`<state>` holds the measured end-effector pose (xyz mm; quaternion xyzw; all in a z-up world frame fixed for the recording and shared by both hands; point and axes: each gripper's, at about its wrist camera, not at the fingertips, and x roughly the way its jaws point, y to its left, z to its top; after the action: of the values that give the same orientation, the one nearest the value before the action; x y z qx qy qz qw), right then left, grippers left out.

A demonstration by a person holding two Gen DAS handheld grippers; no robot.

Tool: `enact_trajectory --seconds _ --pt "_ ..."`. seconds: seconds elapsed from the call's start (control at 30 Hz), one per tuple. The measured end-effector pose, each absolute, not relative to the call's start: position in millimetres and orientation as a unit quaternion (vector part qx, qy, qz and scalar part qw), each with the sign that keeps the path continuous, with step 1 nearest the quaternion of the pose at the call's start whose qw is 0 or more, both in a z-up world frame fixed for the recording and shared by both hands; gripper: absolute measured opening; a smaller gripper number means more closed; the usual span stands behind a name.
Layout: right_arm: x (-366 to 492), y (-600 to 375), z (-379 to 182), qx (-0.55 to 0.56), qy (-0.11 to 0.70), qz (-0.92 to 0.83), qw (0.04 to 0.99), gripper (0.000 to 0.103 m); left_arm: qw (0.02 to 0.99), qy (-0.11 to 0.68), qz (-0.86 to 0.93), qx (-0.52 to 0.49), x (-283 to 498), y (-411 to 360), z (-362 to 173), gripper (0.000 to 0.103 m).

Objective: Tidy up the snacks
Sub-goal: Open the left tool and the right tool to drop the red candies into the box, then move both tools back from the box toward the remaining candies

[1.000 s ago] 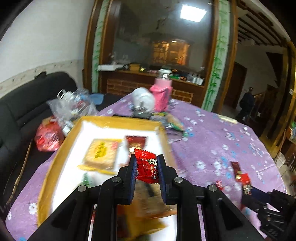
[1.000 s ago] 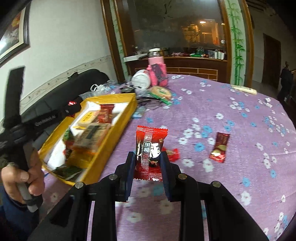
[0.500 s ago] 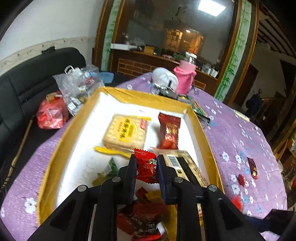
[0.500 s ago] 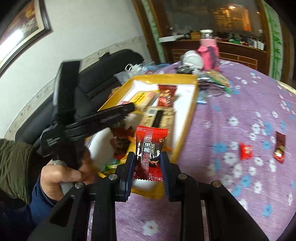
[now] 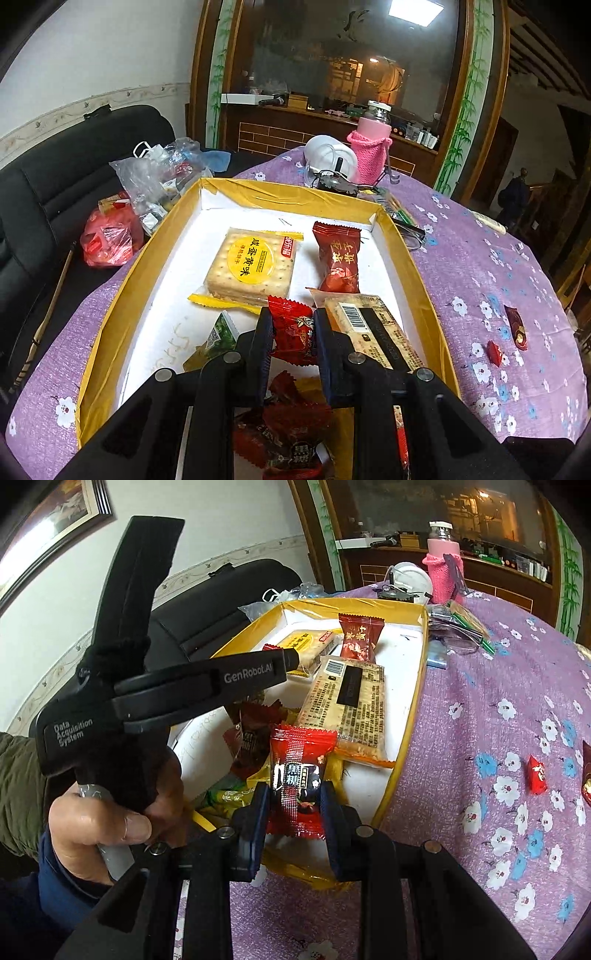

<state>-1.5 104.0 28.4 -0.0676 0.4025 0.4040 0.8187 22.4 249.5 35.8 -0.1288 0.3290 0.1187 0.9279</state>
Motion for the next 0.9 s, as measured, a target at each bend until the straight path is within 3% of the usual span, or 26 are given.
enact_trajectory --seconds 0.3,0.47,0.57,0.63,0.7,0.9 --pt "-7 106 30 -0.085 0.390 0.404 0.823 0.028 0.936 0.310 0.123 -0.114 19 245 41 0.024" --pt "-6 100 39 -0.077 0.383 0.406 0.826 0.028 0.937 0.302 0.124 -0.126 17 248 43 0.049" --pt "-3 94 49 -0.064 0.377 0.402 0.832 0.029 0.938 0.298 0.123 -0.131 17 250 44 0.050" --pt "-1 87 57 -0.051 0.371 0.400 0.836 0.034 0.938 0.295 0.123 -0.134 16 250 44 0.053" --pt "3 78 67 -0.039 0.362 0.391 0.845 0.054 0.940 0.290 0.123 -0.134 15 250 46 0.057" --pt "18 44 97 -0.028 0.331 0.330 0.883 0.073 0.944 0.279 0.120 -0.126 13 246 49 0.057"
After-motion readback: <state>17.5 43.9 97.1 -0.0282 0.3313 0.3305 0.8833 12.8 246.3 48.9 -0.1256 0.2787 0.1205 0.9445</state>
